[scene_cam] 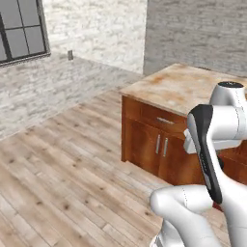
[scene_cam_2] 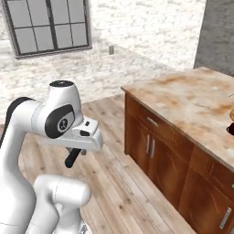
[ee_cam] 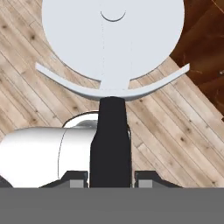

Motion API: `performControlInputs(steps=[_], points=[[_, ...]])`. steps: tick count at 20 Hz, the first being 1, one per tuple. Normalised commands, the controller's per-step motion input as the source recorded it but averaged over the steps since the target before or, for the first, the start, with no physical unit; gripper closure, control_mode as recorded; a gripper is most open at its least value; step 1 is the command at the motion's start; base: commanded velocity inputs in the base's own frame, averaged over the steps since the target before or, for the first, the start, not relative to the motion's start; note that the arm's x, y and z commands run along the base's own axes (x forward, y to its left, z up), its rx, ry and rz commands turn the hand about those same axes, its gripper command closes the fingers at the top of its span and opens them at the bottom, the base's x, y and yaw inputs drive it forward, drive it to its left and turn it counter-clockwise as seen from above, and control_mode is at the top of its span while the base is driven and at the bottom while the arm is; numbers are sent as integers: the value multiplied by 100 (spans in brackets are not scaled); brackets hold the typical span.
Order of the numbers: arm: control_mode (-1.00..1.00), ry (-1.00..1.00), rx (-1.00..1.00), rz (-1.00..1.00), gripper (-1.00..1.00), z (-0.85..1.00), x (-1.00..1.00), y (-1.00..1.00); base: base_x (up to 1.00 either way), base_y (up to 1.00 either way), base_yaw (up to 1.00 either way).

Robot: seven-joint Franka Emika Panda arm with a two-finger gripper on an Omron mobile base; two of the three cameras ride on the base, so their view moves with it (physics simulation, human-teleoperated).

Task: Take the pizza cutter from the drawer on the left and place it on the dining counter for cutting.

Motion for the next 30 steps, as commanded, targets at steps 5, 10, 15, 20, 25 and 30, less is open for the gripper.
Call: performControlInputs(steps=[5,10,15,20,25,30], points=[[100,0,0,0,100,0,0,0,43,-13,-68],[100,0,0,0,100,0,0,0,70,13,-57],[100,0,0,0,100,0,0,0,75,67,-44],[100,0,0,0,100,0,0,0,74,64,-40],[100,0,0,0,100,0,0,0,77,6,-30],[100,0,0,0,100,0,0,0,55,31,-24]])
